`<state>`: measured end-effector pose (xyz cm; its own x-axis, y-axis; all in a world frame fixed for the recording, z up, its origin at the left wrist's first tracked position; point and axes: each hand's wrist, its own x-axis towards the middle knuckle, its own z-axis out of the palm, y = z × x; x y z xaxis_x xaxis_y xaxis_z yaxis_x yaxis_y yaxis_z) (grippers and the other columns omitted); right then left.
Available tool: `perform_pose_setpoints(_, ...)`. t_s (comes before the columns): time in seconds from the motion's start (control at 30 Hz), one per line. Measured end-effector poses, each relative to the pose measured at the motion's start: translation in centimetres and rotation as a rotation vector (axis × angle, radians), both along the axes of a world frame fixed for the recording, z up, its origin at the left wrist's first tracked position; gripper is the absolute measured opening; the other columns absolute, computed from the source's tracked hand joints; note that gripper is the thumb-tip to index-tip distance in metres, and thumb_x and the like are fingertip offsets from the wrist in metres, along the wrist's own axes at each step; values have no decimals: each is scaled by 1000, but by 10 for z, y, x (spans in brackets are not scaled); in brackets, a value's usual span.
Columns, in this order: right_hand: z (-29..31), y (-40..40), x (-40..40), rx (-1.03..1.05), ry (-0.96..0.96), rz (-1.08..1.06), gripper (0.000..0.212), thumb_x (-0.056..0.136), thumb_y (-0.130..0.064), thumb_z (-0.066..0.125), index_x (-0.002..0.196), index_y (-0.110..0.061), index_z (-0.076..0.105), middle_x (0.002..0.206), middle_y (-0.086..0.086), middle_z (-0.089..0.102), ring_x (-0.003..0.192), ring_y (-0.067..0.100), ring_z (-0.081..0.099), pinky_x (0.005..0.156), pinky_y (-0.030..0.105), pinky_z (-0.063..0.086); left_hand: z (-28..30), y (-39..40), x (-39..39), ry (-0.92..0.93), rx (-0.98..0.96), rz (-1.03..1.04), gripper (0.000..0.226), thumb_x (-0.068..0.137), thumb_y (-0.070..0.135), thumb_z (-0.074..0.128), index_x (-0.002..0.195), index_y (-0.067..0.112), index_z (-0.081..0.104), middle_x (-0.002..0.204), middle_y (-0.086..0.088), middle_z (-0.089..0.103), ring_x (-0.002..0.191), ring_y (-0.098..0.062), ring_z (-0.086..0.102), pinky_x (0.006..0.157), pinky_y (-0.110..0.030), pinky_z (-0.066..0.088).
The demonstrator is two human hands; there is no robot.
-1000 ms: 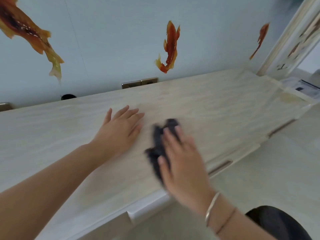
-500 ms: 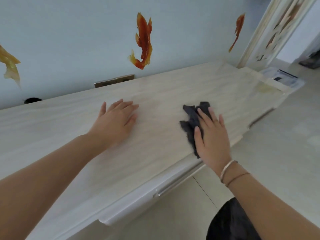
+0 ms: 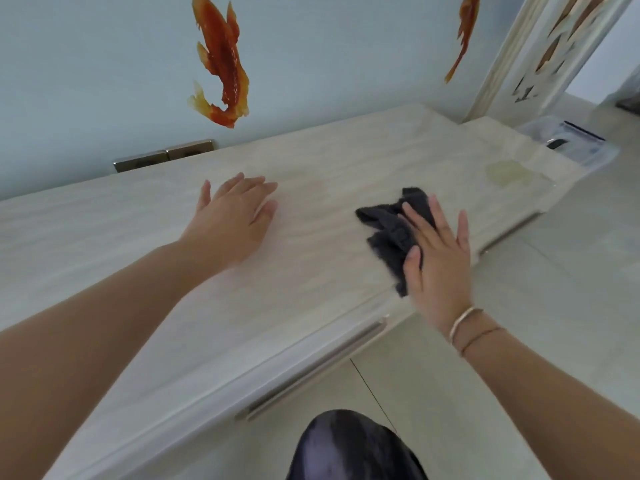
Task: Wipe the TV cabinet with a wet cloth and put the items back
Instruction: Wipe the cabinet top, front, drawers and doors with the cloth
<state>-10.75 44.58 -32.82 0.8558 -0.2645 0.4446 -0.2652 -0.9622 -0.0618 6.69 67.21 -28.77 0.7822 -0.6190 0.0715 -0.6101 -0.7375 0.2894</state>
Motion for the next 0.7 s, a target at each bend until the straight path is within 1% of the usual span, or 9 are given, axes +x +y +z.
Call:
perform_pose_setpoints(0.13, -3, 82, 6, -110, 60, 333, 53, 88, -31, 33, 132, -12, 56, 146, -2, 44, 145, 19, 20, 119, 45, 4, -10, -23, -1, 62, -57, 16, 46, 101, 35, 29, 145, 25, 32, 155, 1, 26, 146, -20, 13, 117, -49, -1)
perform_pose_setpoints(0.2, 2, 89, 11, -175, 106, 427, 53, 88, -32, 33, 133, -13, 55, 148, -2, 42, 145, 18, 18, 119, 45, 2, -14, -23, -1, 37, -79, 21, 46, 101, 32, 30, 145, 23, 33, 155, -2, 26, 145, -21, 15, 117, -48, -1)
perform_pose_setpoints(0.3, 7, 58, 10, -164, 161, 377, 54, 91, -31, 29, 139, -16, 48, 151, -3, 36, 146, 18, 15, 118, 48, 2, -12, -20, 0, 67, -144, 34, 47, 100, 28, 33, 146, 20, 31, 155, -4, 24, 145, -21, 15, 117, -45, -1)
perform_pose_setpoints(0.37, 7, 26, 6, -131, 199, 237, 55, 92, -30, 24, 140, -17, 47, 152, -5, 35, 146, 17, 15, 117, 49, 2, -12, -17, -1, 88, -160, 14, 47, 100, 26, 34, 146, 19, 31, 155, -5, 24, 145, -21, 15, 117, -42, -1)
perform_pose_setpoints(0.43, 7, -6, 5, -88, 214, 61, 58, 92, -32, 19, 141, -17, 46, 152, -8, 34, 146, 15, 14, 117, 46, 1, -10, -15, 0, 111, -225, 0, 46, 100, 21, 36, 145, 17, 33, 154, -5, 26, 144, -21, 19, 118, -42, 1)
perform_pose_setpoints(0.5, 9, -13, 8, -10, 205, -95, 66, 90, -36, 10, 143, -16, 42, 154, -7, 31, 147, 14, 9, 117, 42, -3, -6, -11, 1, 173, -333, 12, 44, 100, 17, 38, 144, 17, 36, 153, -5, 29, 143, -22, 23, 120, -42, 7)
perform_pose_setpoints(0.53, 11, -1, 12, 13, 193, -119, 70, 88, -38, 6, 144, -13, 40, 155, -5, 29, 147, 16, 6, 117, 40, -5, -4, -7, 2, 202, -377, 29, 43, 100, 16, 37, 143, 17, 37, 152, -4, 30, 143, -21, 23, 120, -42, 8)
perform_pose_setpoints(0.6, 14, 51, 17, 10, 165, -16, 71, 87, -38, 8, 143, -10, 41, 154, -1, 30, 147, 19, 9, 116, 39, -5, 2, 2, 7, 194, -393, 43, 41, 101, 17, 34, 142, 18, 38, 153, -4, 30, 145, -21, 17, 121, -41, 3)
perform_pose_setpoints(0.7, 12, 131, 14, 0, 210, 255, 61, 90, -34, 21, 139, -8, 47, 152, 0, 36, 146, 17, 14, 117, 42, 6, 9, 20, 22, 112, -321, 43, 41, 102, 18, 31, 142, 17, 38, 153, -4, 31, 147, -20, 9, 118, -41, -4)
